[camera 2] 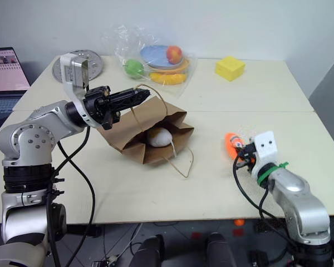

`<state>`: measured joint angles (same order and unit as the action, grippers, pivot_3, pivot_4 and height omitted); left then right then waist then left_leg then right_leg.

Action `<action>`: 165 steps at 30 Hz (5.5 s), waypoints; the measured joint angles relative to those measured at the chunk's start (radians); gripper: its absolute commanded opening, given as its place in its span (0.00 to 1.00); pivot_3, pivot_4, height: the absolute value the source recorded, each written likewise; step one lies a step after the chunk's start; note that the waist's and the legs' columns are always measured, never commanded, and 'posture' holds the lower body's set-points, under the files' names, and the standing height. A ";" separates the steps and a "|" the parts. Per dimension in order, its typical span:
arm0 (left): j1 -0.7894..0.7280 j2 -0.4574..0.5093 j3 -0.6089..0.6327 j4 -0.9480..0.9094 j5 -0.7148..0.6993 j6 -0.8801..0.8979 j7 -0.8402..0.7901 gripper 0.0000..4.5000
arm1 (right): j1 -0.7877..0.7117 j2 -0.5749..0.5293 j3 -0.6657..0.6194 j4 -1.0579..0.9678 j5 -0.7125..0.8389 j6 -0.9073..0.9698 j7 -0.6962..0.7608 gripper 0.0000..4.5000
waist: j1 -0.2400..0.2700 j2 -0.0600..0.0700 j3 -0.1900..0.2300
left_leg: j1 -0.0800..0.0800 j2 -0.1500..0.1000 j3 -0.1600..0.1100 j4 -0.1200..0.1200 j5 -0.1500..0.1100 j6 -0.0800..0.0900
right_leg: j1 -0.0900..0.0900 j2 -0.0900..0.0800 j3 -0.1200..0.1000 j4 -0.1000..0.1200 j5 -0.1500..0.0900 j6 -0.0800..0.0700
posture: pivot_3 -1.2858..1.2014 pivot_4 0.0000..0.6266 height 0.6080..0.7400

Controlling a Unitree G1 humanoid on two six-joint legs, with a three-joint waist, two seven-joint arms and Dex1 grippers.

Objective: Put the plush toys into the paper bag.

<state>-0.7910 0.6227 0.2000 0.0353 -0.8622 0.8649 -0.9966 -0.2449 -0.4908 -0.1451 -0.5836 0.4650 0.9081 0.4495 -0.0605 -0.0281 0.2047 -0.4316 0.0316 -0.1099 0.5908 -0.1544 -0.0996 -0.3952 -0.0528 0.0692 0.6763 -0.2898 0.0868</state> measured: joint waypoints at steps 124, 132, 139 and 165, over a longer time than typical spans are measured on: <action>-0.091 -0.003 -0.030 0.176 0.168 -0.208 -0.038 0.00 | -0.490 0.135 0.310 0.130 -0.060 -0.179 0.121 0.01 | 0.005 0.000 0.000 | 0.000 0.000 -0.003 0.000 0.000 0.000 | 0.000 0.000 -0.003 0.003 0.002 -0.003 | 0.52 0.24 1.00; -0.228 -0.035 -0.070 0.301 0.209 -0.261 -0.135 0.00 | -0.543 0.152 0.346 0.186 -0.104 -0.161 0.094 0.01 | 0.003 0.000 0.000 | 0.000 0.000 -0.003 -0.001 0.000 0.000 | -0.001 0.000 -0.004 0.003 0.002 -0.003 | 0.52 0.24 1.00; -0.226 -0.022 -0.096 0.326 0.248 -0.265 -0.179 0.00 | -0.559 0.223 0.372 0.245 -0.130 -0.151 0.073 0.01 | -0.006 0.000 0.000 | 0.000 0.000 -0.003 -0.001 0.000 0.000 | -0.002 0.000 -0.003 0.004 0.002 -0.003 | 0.52 0.24 1.00; 0.662 0.334 0.460 -0.563 -0.018 0.136 -0.010 1.00 | -0.587 0.047 0.346 0.273 0.004 -0.182 0.437 1.00 | -0.017 0.000 0.001 | 0.000 0.002 -0.002 -0.004 0.000 0.000 | -0.004 0.000 -0.003 0.004 -0.001 -0.007 | 0.52 0.24 1.00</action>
<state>-0.1292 0.9569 0.6604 -0.5273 -0.8806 1.0014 -1.0067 -0.8322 -0.4434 0.2012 -0.3109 0.4689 0.7263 0.8865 -0.0778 -0.0279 0.2055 -0.4317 0.0333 -0.1116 0.5869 -0.1547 -0.0998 -0.3991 -0.0529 0.0660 0.6799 -0.2904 0.0798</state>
